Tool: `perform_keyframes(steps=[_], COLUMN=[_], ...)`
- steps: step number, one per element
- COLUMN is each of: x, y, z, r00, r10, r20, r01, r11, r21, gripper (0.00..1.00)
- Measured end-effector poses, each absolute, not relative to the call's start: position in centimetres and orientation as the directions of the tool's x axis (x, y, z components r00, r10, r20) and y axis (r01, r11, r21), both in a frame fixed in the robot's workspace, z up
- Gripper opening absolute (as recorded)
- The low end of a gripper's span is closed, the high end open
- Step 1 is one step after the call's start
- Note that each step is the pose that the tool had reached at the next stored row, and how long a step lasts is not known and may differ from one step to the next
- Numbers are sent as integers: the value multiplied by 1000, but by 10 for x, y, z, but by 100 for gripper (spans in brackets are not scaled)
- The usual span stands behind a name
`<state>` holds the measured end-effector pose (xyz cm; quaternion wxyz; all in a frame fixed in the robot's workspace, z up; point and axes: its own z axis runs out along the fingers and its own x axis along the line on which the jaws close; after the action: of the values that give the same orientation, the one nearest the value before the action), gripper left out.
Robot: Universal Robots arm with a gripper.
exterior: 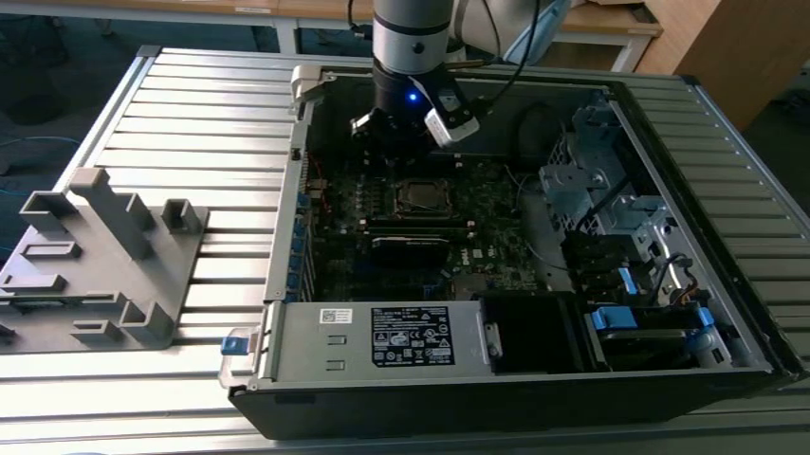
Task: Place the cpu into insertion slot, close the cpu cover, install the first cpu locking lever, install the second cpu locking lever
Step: 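Install the first cpu locking lever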
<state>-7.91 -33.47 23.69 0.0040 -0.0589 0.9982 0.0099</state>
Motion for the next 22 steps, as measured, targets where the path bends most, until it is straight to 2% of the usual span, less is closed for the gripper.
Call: perform_keyframes(steps=[22], x=[-86], y=[-335], z=[250], r00=[-993], r10=[-114], r20=[-11], r01=[-114], r11=[993], r21=[19], gripper=[10])
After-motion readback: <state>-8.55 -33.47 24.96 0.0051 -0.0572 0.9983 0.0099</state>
